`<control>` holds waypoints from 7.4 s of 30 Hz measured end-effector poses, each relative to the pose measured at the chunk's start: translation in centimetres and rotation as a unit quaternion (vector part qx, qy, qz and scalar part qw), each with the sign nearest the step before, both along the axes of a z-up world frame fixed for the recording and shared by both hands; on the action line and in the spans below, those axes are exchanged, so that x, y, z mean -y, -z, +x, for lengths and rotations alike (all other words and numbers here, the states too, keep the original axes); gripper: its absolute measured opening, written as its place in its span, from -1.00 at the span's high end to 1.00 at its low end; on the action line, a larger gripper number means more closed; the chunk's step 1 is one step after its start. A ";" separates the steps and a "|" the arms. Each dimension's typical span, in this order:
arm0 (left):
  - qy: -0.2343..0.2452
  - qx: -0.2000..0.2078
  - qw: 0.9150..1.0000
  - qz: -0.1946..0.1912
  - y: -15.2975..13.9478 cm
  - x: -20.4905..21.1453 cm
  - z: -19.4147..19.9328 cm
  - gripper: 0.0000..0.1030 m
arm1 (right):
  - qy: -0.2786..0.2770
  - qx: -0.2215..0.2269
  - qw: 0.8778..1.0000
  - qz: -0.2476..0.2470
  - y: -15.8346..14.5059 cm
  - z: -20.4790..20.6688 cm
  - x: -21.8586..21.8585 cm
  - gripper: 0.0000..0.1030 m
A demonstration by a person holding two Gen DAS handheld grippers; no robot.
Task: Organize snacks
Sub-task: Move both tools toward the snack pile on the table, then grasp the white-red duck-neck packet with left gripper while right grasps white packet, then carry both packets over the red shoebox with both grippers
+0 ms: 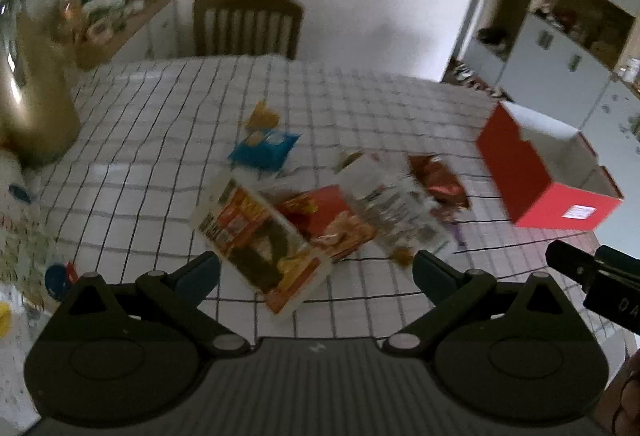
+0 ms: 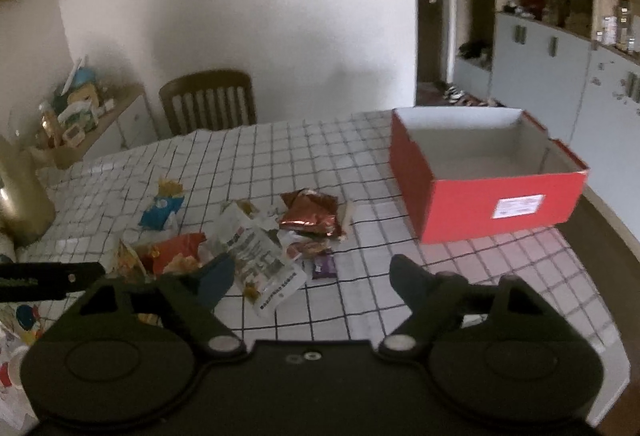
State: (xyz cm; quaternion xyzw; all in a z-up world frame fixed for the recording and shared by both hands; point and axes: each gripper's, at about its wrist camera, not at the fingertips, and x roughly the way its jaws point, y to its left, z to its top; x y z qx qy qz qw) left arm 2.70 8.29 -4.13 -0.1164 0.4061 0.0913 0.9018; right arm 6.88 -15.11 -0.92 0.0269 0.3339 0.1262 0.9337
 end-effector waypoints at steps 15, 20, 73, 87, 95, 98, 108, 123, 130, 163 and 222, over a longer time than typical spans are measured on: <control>-0.106 -0.066 0.992 -0.034 3.7 -6.6 7.2 -0.99 | -0.102 -0.031 0.992 -0.063 4.9 7.3 -2.9 -0.37; -0.135 -0.099 0.985 -0.045 5.3 -8.2 10.1 -0.93 | -0.142 -0.047 0.985 -0.082 6.6 9.2 -4.3 -0.25; -0.125 -0.178 0.967 -0.133 11.4 -8.0 7.3 -0.39 | -0.280 -0.202 0.938 -0.026 10.3 14.3 -6.8 0.96; -0.115 -0.137 0.970 -0.162 9.8 -8.4 5.8 0.09 | -0.285 -0.177 0.942 -0.016 8.8 11.5 -6.9 1.00; -0.106 -0.140 0.972 -0.159 9.2 -7.8 5.2 -0.32 | -0.271 -0.195 0.942 -0.024 10.2 11.6 -6.3 0.94; -0.100 -0.130 0.973 -0.161 8.9 -7.6 4.5 -0.44 | -0.267 -0.200 0.943 -0.022 10.5 11.7 -6.1 0.85; -0.113 -0.159 0.971 -0.141 10.3 -8.5 3.3 -0.54 | -0.262 -0.221 0.939 -0.012 11.1 12.7 -6.3 0.20; -0.128 -0.175 0.974 -0.070 11.8 -6.2 4.2 -0.62 | -0.236 -0.181 0.950 -0.092 11.3 11.2 -12.4 -0.58; -0.131 -0.180 0.974 -0.043 12.1 -5.3 5.4 -0.68 | -0.218 -0.179 0.953 -0.114 11.8 11.1 -13.3 -0.56; -0.077 -0.096 0.990 -0.064 9.2 -4.4 2.8 0.60 | -0.168 -0.163 0.969 -0.076 9.9 6.5 -8.7 0.40; -0.042 -0.100 0.990 -0.090 0.3 8.5 4.7 0.77 | -0.174 -0.093 0.980 -0.010 1.7 8.8 11.0 0.39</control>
